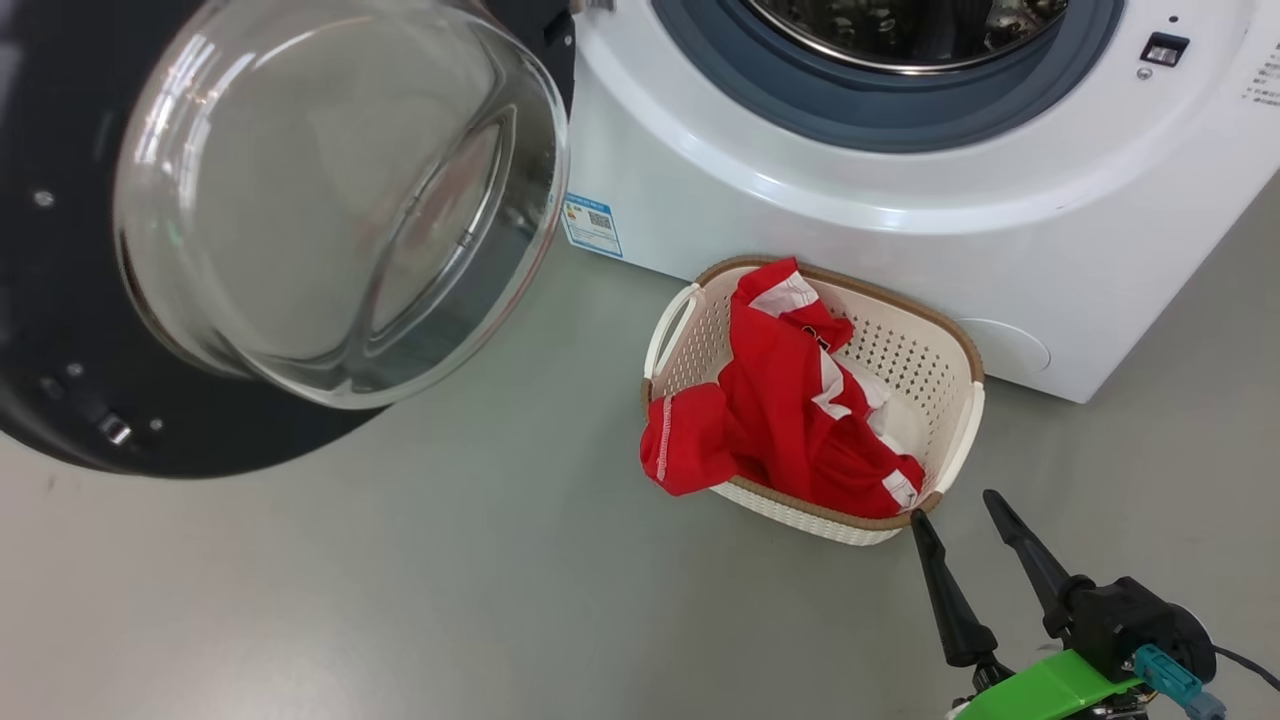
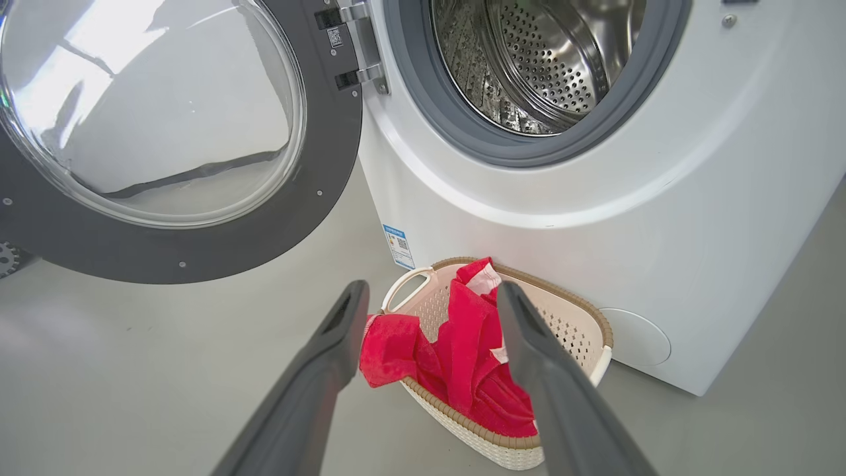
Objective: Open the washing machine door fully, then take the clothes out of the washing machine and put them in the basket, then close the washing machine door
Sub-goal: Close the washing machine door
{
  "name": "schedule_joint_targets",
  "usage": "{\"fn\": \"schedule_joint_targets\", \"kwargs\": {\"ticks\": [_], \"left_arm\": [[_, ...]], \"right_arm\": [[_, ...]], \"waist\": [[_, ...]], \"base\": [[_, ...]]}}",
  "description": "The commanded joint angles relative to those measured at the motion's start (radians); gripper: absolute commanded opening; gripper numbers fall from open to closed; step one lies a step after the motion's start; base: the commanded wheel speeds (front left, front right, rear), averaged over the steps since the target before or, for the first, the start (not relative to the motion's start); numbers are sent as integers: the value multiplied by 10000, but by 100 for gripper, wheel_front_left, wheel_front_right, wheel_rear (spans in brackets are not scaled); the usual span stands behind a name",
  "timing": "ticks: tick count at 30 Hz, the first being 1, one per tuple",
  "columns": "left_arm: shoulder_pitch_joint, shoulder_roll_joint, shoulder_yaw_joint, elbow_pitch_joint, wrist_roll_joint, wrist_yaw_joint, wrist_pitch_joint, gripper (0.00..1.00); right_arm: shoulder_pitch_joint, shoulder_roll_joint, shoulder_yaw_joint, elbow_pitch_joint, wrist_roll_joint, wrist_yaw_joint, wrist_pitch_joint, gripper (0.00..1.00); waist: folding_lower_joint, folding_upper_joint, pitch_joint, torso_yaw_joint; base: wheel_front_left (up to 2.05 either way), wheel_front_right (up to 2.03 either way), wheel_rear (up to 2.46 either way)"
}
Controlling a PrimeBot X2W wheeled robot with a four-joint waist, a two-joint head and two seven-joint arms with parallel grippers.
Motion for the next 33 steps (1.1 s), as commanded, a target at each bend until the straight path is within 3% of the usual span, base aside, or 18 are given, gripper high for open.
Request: {"fn": "schedule_joint_targets", "kwargs": {"ticks": [1,19,33], "left_arm": [[193,430,2,-567,-268,-69,409,0],[1801,820,-325,-3355,-1716,-69,1478,0],[2898,627,-666,-6222,-2317,-69,2367,0]], "right_arm": [[-220,15,237,-252,-28,73,-65,100],[161,17,347,-317,338,73,-65,100],[397,18,381,-409,478,73,-65,100]], "waist": [[0,0,-98,8],[0,0,-850,-235],[0,0,-1137,-516]], "base": [[0,0,0],[0,0,0],[0,0,0]]}}
